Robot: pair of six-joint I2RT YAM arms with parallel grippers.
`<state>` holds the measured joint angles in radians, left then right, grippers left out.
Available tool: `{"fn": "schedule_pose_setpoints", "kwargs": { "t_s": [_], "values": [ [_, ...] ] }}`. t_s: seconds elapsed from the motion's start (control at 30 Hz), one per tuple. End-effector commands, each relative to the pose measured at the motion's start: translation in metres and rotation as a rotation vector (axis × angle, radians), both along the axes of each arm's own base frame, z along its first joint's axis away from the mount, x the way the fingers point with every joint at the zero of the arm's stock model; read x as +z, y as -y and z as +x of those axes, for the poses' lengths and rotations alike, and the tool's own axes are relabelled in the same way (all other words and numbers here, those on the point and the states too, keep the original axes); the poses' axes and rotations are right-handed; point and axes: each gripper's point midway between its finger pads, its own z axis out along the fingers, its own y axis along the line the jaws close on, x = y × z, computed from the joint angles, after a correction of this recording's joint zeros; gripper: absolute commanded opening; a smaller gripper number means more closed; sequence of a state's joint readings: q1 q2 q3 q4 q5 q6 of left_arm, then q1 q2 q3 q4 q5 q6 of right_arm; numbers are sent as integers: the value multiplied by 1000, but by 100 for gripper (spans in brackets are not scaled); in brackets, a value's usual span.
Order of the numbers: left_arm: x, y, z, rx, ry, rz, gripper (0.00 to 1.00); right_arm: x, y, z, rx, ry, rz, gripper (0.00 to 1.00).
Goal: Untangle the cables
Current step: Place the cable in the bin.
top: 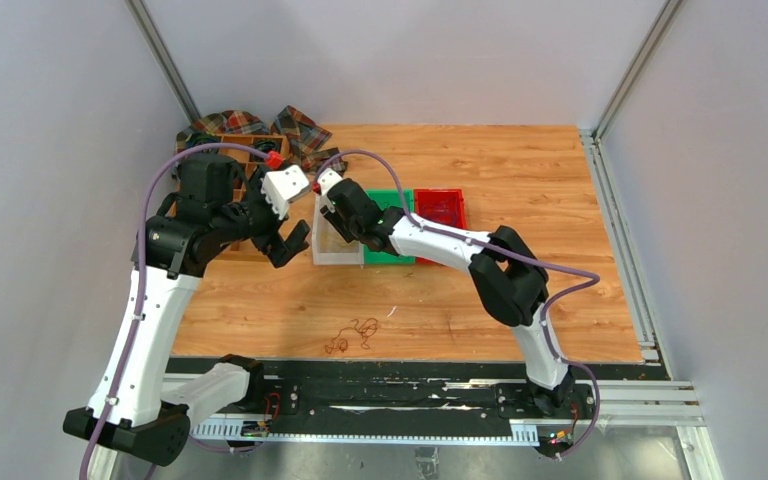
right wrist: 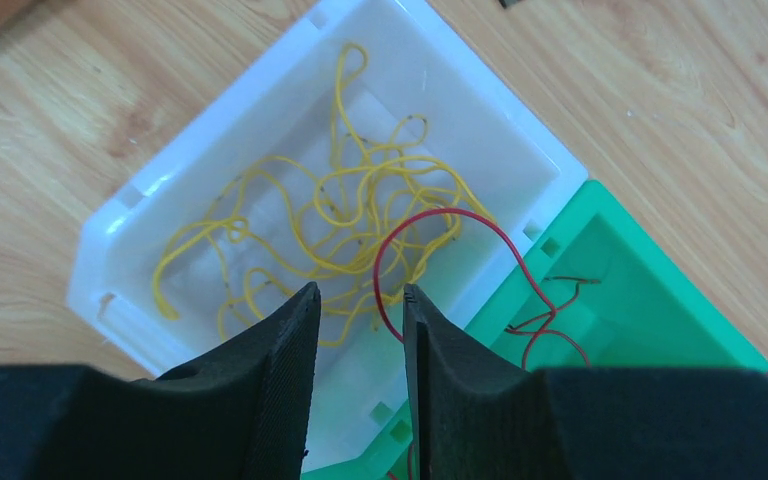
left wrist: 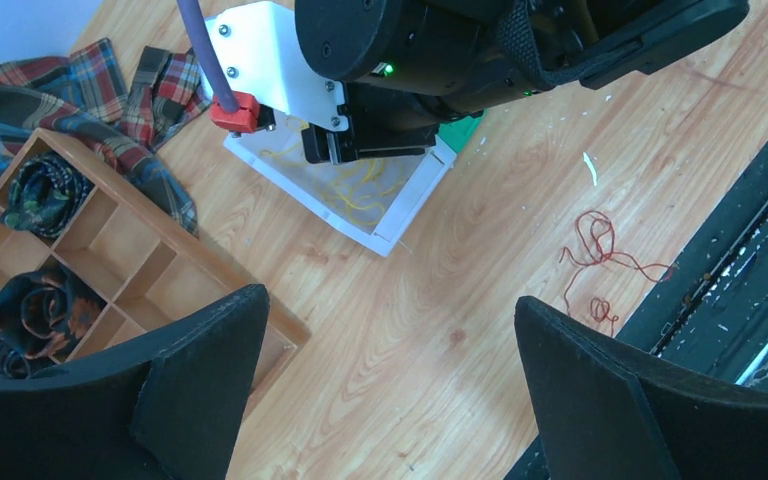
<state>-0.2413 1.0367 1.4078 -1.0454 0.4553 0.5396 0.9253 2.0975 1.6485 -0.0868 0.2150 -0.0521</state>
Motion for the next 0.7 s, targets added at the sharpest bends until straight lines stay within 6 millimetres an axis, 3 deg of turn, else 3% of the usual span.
{"fn": "schedule_pose_setpoints", "kwargs": {
  "t_s": [0.0, 0.1, 0.23, 0.43, 0.53, 0.67],
  "values": [
    [13, -4, -3, 22, 28, -13, 98, -1, 9, 12, -47, 44, -76, 36],
    [15, -3, -3, 17, 28, -20, 98, -6, 10, 14, -51, 50, -97, 29],
    [20, 3, -6, -8, 31, -46, 98, 4, 14, 20, -88, 7, -52, 1],
    [26, 5, -6, -21, 44, -53, 98, 35, 38, 28, -144, -3, 36, 1],
    [26, 6, -9, -39, 49, -56, 98, 35, 51, 29, -158, -25, 52, 1],
    [33, 9, -10, -43, 55, -76, 98, 22, 66, 34, -197, -67, 43, 0]
  ]
}}
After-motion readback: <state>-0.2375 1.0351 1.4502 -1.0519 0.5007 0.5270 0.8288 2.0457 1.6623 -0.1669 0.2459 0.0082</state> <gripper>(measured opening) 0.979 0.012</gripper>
